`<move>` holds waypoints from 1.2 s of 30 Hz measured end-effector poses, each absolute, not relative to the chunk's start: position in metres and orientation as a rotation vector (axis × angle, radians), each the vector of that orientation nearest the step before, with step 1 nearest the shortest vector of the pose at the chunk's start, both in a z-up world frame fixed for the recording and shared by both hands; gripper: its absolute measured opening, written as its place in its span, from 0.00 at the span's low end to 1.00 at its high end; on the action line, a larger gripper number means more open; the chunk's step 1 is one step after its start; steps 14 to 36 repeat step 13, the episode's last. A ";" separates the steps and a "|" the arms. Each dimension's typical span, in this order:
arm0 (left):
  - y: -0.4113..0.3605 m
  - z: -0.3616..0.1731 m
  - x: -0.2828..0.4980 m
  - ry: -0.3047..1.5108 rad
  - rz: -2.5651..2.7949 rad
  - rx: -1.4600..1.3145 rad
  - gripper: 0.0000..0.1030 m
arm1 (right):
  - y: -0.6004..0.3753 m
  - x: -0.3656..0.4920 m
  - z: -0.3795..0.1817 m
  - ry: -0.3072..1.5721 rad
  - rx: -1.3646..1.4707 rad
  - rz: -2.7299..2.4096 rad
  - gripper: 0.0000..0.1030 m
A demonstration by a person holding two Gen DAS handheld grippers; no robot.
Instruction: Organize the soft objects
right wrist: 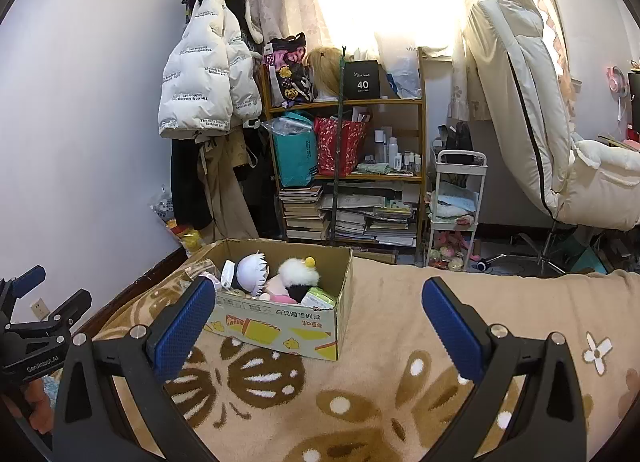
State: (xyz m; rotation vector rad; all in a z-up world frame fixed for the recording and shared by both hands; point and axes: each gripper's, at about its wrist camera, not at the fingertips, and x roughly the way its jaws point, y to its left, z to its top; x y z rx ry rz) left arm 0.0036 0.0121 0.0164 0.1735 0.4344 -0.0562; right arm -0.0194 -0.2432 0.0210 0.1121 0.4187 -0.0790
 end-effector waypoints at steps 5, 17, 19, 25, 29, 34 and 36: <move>0.012 0.017 0.004 0.435 -0.053 0.171 0.96 | -0.248 -0.021 0.022 0.420 0.107 -0.078 1.00; 0.013 0.017 0.004 0.441 -0.054 0.163 0.96 | -0.245 -0.020 0.022 0.419 0.104 -0.078 1.00; 0.013 0.017 0.004 0.441 -0.054 0.163 0.96 | -0.245 -0.020 0.022 0.419 0.104 -0.078 1.00; 0.013 0.017 0.004 0.441 -0.054 0.163 0.96 | -0.245 -0.020 0.022 0.419 0.104 -0.078 1.00; 0.013 0.017 0.004 0.441 -0.054 0.163 0.96 | -0.245 -0.020 0.022 0.419 0.104 -0.078 1.00; 0.013 0.017 0.004 0.441 -0.054 0.163 0.96 | -0.245 -0.020 0.022 0.419 0.104 -0.078 1.00; 0.013 0.017 0.004 0.441 -0.054 0.163 0.96 | -0.245 -0.020 0.022 0.419 0.104 -0.078 1.00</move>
